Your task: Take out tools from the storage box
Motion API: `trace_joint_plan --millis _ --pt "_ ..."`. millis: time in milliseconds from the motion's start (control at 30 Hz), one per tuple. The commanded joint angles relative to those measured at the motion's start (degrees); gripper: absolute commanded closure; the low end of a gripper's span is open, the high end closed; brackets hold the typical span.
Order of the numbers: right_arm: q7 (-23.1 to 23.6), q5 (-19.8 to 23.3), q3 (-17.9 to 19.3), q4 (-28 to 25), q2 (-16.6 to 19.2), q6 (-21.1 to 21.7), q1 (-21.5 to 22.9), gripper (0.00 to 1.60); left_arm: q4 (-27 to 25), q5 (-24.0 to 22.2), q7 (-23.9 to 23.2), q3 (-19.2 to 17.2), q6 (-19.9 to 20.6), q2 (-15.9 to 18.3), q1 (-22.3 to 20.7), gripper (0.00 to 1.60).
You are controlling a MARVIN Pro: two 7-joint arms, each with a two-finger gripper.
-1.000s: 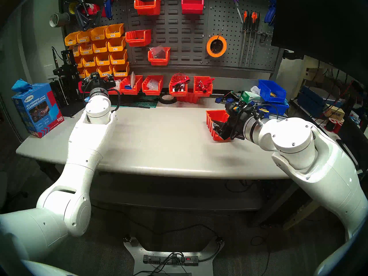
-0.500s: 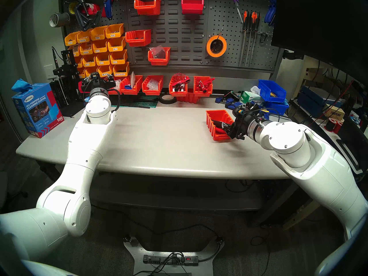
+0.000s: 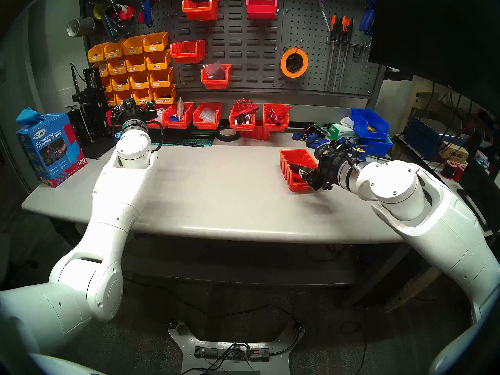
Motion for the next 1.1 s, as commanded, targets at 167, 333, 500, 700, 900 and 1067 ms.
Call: trace_joint_plan --millis 167,333,500,700,900,1067 --pt "6.5 -0.17 0.9 2.07 3.44 -3.18 3.18 0.0 -0.66 -0.06 0.14 -0.06 -0.08 0.01 -1.14 0.0" --pt "8.97 -0.66 1.01 3.06 3.88 -4.03 3.82 0.0 -0.67 -0.13 0.19 0.0 -0.08 0.06 -1.15 0.0" --pt "10.23 -1.22 0.65 3.81 3.59 -4.52 4.65 0.0 -0.67 -0.19 0.22 0.05 -0.08 0.1 -1.15 0.0" --pt "13.41 -1.68 -0.28 4.9 3.34 -4.91 6.44 0.14 -0.67 -0.27 0.28 0.13 -0.08 0.16 -1.16 0.0" --pt "16.76 -2.09 -1.22 6.13 3.07 -5.01 8.37 0.3 -0.67 -0.35 0.33 0.2 -0.08 0.21 -1.16 0.0" --pt "19.48 -2.72 -2.14 7.23 2.55 -5.08 10.22 0.33 -0.67 -0.41 0.36 0.25 -0.08 0.25 -1.16 0.0"
